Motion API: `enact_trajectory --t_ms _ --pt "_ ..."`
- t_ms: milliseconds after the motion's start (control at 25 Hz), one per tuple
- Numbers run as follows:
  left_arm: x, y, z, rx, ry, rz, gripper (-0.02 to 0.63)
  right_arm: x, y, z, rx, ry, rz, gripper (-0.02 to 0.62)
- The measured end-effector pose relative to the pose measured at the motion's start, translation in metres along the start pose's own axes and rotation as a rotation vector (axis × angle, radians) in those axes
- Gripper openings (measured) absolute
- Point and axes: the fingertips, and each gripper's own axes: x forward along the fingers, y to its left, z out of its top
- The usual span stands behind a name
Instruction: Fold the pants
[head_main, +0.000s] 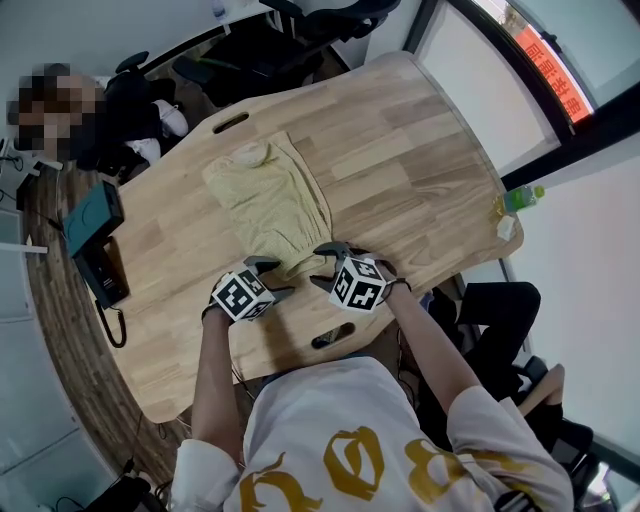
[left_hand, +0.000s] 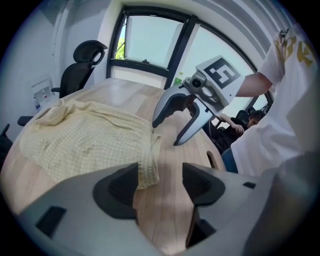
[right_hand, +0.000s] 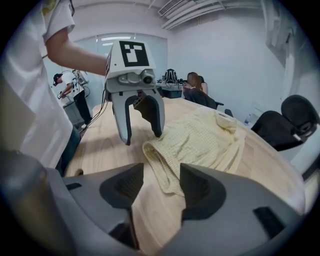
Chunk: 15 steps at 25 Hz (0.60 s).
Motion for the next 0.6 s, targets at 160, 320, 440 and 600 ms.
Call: enact_trajectory --t_ms 160,320,440,600 --pt "0.008 -0.005 0.000 0.086 0.062 -0.028 0.273 0.006 0.003 0.004 -0.083 -0.011 0.037 0.227" --pt "0.017 -0.002 -0.004 0.110 0.110 -0.056 0.273 0.020 0.006 -0.001 -0.161 0.033 0.083 0.241" --pt "0.023 0.000 -0.008 0.103 0.146 -0.083 0.273 0.027 0.006 -0.006 -0.178 0.053 0.099 0.250" --pt "0.027 0.006 -0.008 0.089 0.164 -0.109 0.273 0.037 0.005 -0.012 -0.196 0.076 0.117 0.250"
